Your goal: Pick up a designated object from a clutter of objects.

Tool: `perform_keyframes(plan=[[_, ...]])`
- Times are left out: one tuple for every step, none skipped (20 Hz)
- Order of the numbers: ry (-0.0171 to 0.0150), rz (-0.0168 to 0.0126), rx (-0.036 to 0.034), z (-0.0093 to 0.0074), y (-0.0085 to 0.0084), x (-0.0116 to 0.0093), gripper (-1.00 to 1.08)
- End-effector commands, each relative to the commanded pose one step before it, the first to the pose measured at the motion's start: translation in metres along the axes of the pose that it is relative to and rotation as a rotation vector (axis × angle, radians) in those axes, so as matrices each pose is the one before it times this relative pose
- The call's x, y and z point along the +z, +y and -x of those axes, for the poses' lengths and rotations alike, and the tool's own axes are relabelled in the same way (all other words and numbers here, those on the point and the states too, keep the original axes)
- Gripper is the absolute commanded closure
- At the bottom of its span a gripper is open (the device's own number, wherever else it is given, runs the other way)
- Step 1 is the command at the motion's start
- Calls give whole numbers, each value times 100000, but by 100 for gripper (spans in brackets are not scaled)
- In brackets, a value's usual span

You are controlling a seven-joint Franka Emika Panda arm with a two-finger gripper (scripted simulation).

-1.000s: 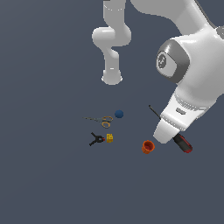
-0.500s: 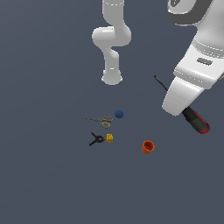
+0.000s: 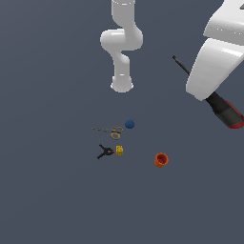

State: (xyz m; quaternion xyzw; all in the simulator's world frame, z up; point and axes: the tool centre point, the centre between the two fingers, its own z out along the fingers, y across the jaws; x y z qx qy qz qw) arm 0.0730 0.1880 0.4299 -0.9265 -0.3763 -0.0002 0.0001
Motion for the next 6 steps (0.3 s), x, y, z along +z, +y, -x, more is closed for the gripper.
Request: perform_keyframes(plan=[[-42,-2,57,81,38,-798,108],[0,0,0,1,11,-174,108],[0,0,0,-6,11,-121,108],[0,0,0,-10,10,-74,108],[0,0,0,-9,7,-36,108],[0,0,0,-3,3,-10,108]])
